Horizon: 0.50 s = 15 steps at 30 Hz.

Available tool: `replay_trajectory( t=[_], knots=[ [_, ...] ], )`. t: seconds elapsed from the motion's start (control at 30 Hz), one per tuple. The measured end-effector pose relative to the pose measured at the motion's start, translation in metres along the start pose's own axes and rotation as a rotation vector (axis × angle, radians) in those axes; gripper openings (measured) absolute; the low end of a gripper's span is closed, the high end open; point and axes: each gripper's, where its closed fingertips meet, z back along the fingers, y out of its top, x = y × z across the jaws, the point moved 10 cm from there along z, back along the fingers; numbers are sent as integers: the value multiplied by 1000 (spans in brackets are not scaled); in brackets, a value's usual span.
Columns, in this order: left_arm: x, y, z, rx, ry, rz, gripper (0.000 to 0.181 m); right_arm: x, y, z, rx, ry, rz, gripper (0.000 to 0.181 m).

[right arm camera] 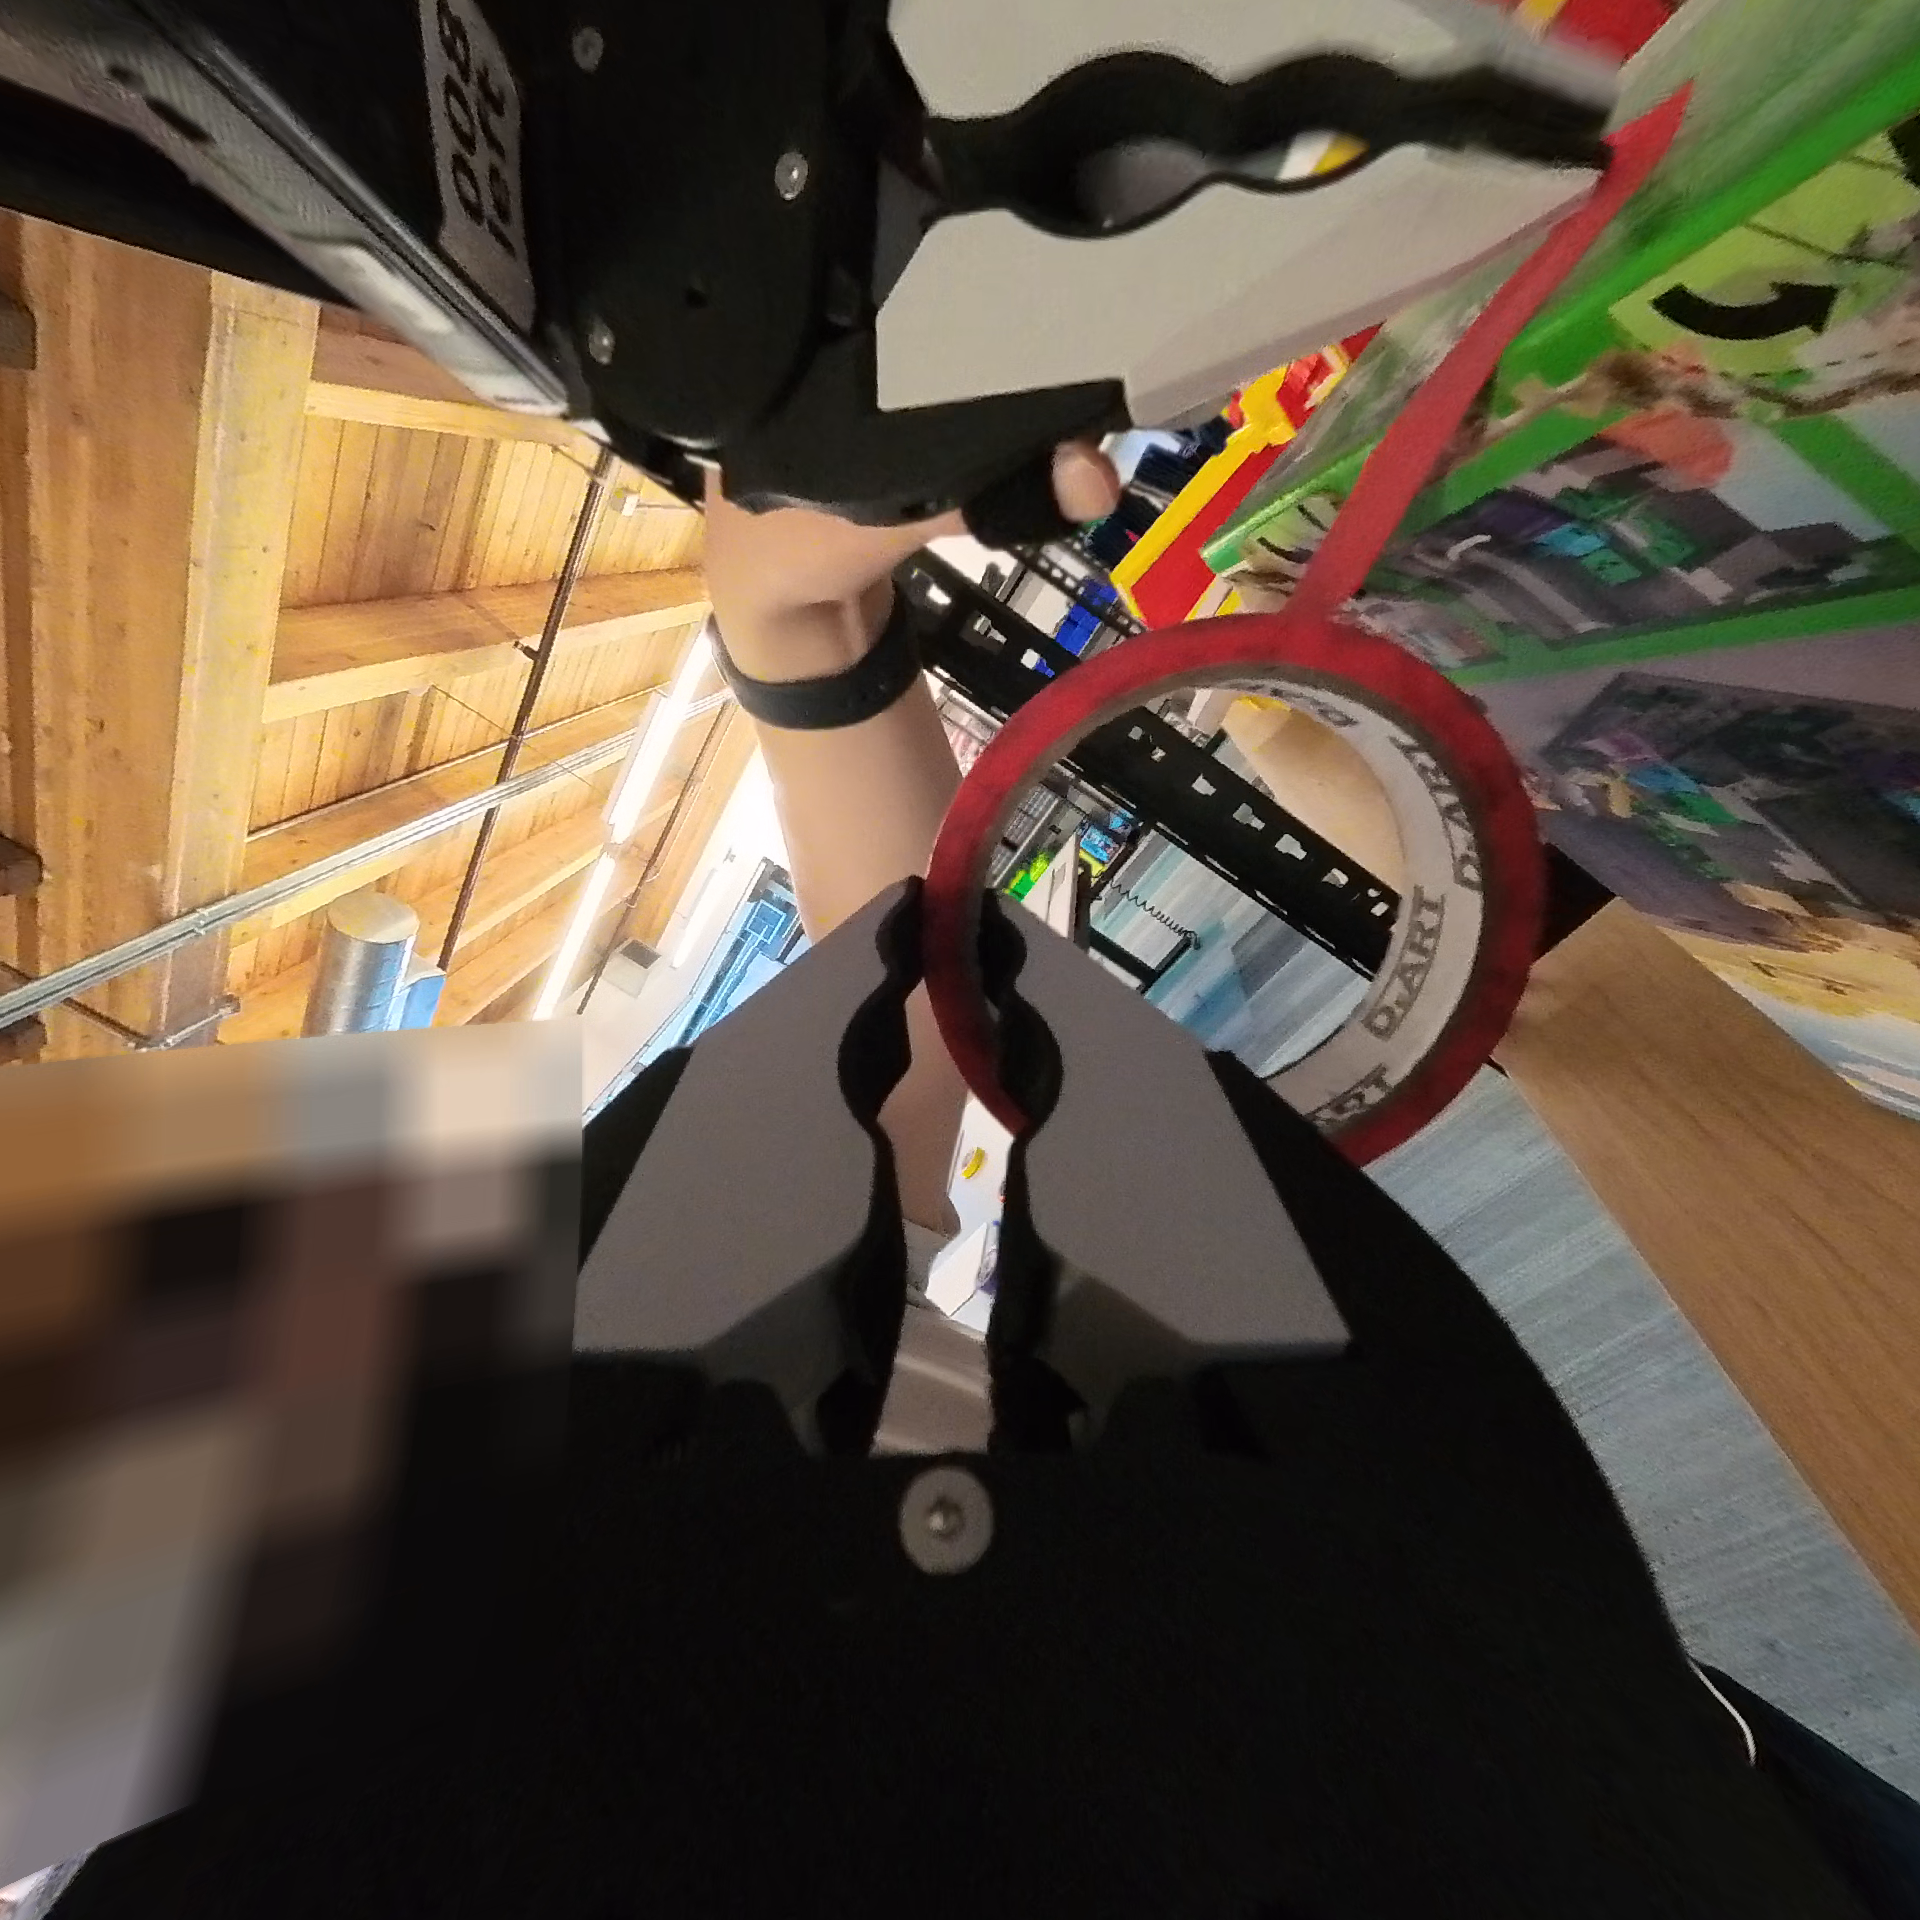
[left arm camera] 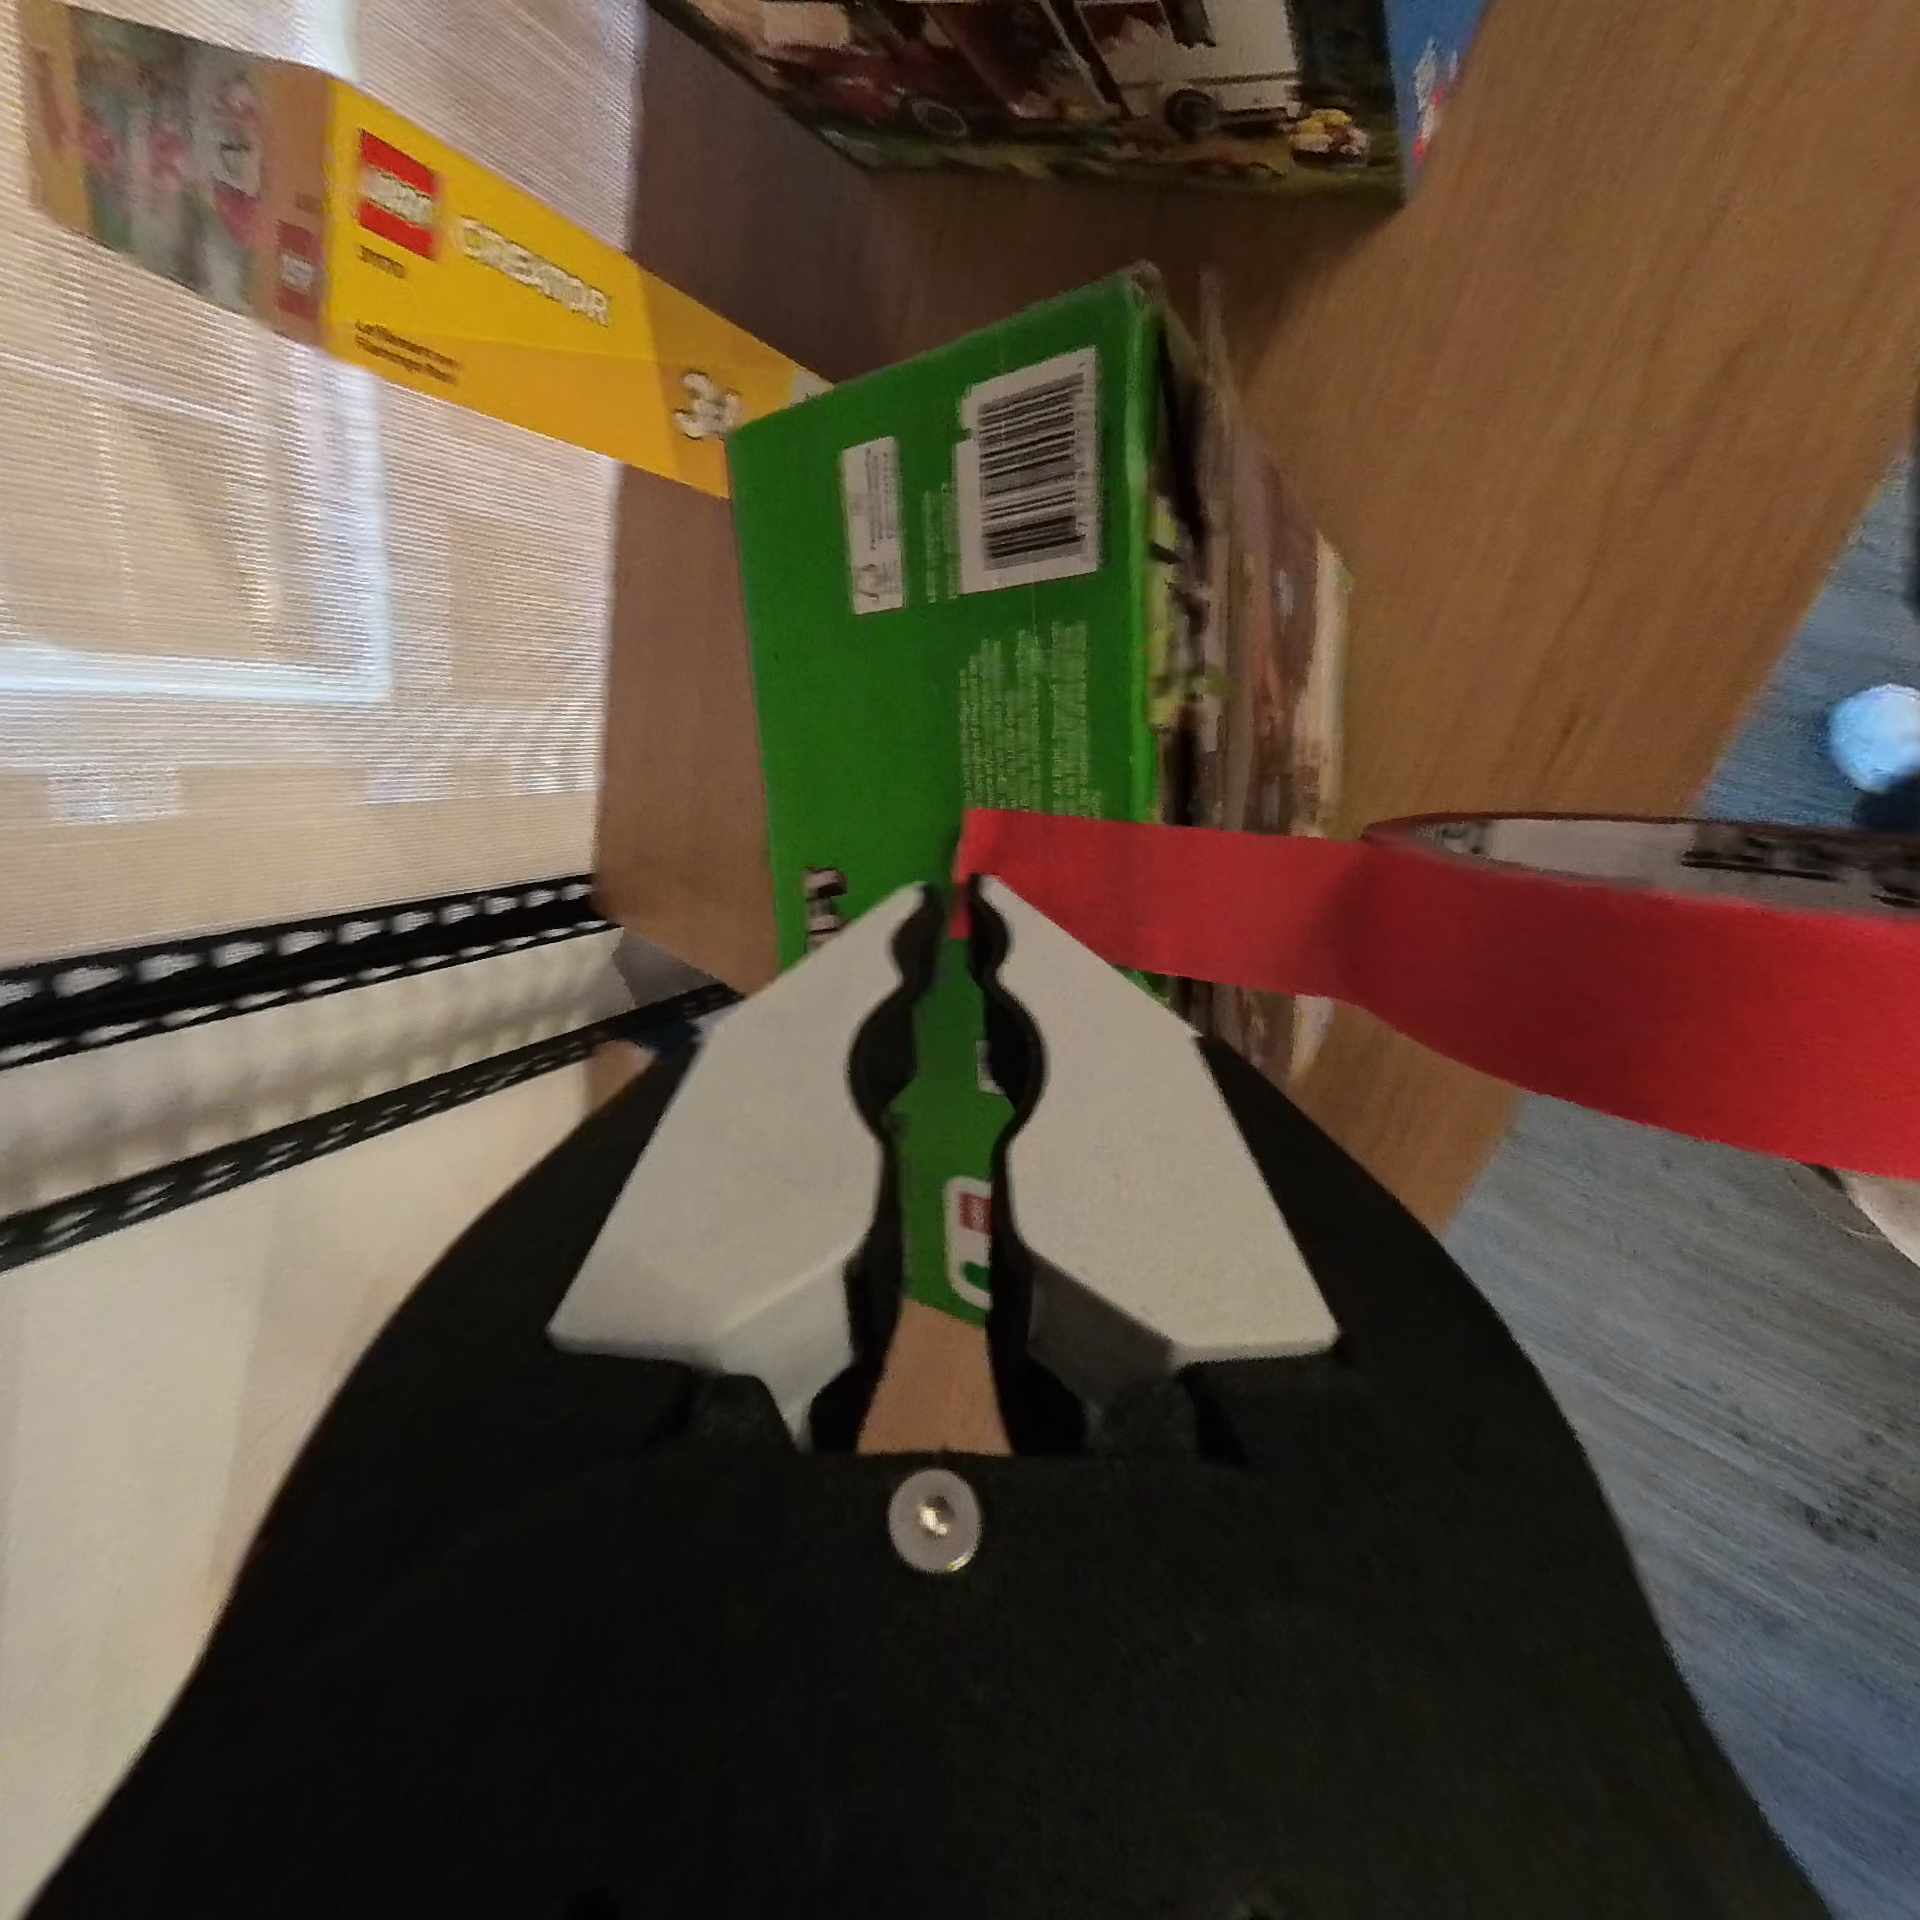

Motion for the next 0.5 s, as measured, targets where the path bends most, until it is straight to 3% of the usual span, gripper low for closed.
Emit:
replay_trajectory(
  t=[0.03,0.07,0.33,0.5],
  knots=[
    [-2,-1,0,4,56,-6,19,0,0,0,-1,5,-2,7],
    [-3,-3,0,-1,111,-13,23,1,0,1,-1,8,-3,7],
    [-1,-8,-4,35,195,3,22,3,2,1,-3,24,-9,6],
    [9,-7,-9,90,329,-3,22,3,3,1,-3,30,-8,6]
  ],
)
